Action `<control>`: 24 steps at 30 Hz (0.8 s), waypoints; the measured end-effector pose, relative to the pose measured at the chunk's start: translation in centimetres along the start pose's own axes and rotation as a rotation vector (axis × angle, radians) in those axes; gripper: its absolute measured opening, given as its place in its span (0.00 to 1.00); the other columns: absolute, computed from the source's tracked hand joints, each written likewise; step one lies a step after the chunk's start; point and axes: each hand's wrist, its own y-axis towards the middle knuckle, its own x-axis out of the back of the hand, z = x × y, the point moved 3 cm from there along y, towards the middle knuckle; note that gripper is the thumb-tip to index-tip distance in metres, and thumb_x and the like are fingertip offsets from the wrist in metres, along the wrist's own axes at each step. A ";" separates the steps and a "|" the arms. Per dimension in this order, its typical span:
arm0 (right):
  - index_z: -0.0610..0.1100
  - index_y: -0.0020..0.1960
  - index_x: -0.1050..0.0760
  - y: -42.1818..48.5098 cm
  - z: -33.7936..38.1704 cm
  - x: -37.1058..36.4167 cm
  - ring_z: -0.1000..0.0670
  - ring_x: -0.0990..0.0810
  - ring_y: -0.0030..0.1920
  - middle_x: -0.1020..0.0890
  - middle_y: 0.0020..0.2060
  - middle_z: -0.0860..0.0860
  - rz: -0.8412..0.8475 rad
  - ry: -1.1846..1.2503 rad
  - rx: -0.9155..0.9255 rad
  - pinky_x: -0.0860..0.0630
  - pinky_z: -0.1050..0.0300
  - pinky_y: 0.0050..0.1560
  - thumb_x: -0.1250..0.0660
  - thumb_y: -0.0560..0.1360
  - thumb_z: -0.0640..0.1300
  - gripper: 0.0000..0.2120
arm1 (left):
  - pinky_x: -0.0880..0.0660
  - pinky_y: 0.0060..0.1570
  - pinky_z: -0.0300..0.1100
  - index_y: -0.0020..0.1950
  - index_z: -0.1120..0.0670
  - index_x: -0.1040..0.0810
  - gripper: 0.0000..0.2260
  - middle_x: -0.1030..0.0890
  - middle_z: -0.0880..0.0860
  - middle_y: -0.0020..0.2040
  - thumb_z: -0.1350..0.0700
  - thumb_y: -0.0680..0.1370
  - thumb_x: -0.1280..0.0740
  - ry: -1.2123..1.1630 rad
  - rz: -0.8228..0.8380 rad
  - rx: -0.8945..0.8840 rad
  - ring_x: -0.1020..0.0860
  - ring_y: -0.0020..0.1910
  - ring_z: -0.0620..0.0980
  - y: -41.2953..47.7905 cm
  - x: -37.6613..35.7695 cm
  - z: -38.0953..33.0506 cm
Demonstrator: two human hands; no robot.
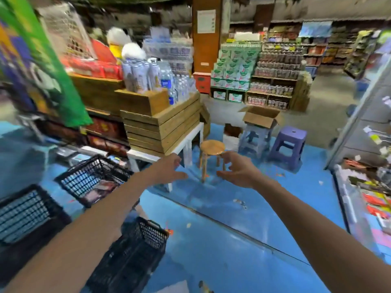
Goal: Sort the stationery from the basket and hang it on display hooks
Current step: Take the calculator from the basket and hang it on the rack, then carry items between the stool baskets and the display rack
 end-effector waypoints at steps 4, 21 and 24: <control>0.45 0.69 0.29 7.8 4.8 -4.1 0.48 0.22 0.52 0.22 0.61 0.47 0.069 -0.004 0.092 0.24 0.58 0.45 0.25 0.75 0.52 0.27 | 0.28 0.48 0.40 0.68 0.50 0.31 0.28 0.28 0.46 0.61 0.43 0.75 0.24 0.001 -0.065 0.113 0.26 0.58 0.49 0.8 5.3 6.1; 0.42 0.62 0.25 41.6 21.5 -19.5 0.46 0.20 0.52 0.21 0.54 0.51 0.449 -0.009 0.563 0.28 0.60 0.44 0.28 0.77 0.50 0.19 | 0.29 0.58 0.45 0.70 0.59 0.30 0.24 0.27 0.57 0.68 0.47 0.80 0.29 -0.129 -0.357 0.637 0.27 0.69 0.58 13.2 17.4 24.1; 0.38 0.60 0.25 44.3 24.8 -23.1 0.41 0.19 0.56 0.19 0.55 0.42 0.556 0.003 0.597 0.25 0.56 0.48 0.28 0.77 0.47 0.17 | 0.34 0.73 0.49 0.81 0.58 0.40 0.35 0.36 0.56 0.80 0.45 0.80 0.30 -0.201 -0.314 0.718 0.34 0.77 0.57 13.5 17.8 26.8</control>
